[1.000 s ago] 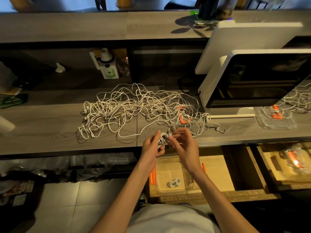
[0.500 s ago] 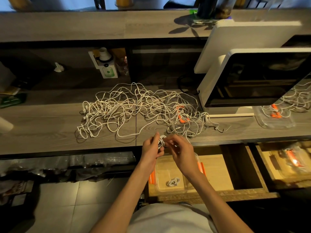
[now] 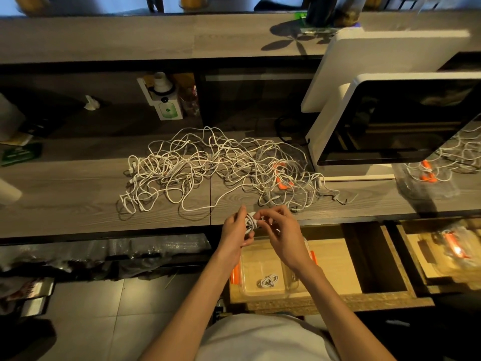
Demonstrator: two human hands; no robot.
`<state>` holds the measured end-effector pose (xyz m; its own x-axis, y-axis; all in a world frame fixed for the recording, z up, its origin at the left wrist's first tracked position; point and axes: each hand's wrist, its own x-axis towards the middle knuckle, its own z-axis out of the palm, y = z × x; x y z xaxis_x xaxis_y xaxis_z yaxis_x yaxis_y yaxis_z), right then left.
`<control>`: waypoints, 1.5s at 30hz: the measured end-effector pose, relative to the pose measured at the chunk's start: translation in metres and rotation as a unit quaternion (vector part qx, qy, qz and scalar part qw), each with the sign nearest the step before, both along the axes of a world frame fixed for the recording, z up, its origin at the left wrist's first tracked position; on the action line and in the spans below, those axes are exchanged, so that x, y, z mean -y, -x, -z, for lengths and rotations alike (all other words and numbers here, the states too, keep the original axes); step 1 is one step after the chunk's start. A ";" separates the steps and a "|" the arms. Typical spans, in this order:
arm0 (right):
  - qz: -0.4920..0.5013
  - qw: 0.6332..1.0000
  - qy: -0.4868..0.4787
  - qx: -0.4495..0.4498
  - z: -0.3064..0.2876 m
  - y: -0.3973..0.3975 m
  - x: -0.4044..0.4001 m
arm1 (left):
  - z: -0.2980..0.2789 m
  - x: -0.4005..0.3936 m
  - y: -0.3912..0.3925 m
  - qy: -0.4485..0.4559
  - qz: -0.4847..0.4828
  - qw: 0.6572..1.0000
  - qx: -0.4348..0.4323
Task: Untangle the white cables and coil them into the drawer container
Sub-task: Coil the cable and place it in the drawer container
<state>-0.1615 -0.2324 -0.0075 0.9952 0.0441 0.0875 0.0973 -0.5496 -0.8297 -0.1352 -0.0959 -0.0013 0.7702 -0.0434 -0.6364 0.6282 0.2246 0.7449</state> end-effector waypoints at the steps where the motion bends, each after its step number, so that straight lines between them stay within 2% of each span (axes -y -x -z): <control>1: -0.005 1.000 0.004 -0.003 0.000 0.000 -0.001 | 0.000 0.001 0.000 -0.008 0.001 1.000 0.002; 9: 0.007 1.000 -0.008 -0.019 0.002 0.005 -0.005 | -0.001 0.002 0.001 0.027 -0.019 0.999 -0.014; 16: 0.044 0.998 -0.029 -0.030 0.003 0.012 -0.008 | 0.004 0.008 0.003 -0.027 -0.024 0.999 -0.018; 21: 0.088 0.992 -0.077 -0.043 0.004 0.016 -0.011 | 0.008 0.012 0.003 -0.025 -0.026 0.999 -0.002; 25: 0.113 0.991 -0.056 -0.046 0.006 0.018 -0.015 | 0.012 0.015 0.005 -0.026 -0.014 0.999 0.013; 34: 0.018 0.992 -0.005 -0.121 0.016 0.014 -0.008 | 0.024 0.008 0.005 -0.097 -0.019 0.995 -0.026; 41: -0.076 0.970 -0.031 -0.230 0.021 0.011 0.011 | 0.032 0.002 0.008 -0.059 0.036 0.996 -0.050; 45: -0.101 0.956 -0.029 -0.275 0.027 0.018 0.014 | 0.043 0.003 0.017 -0.068 0.047 0.995 -0.062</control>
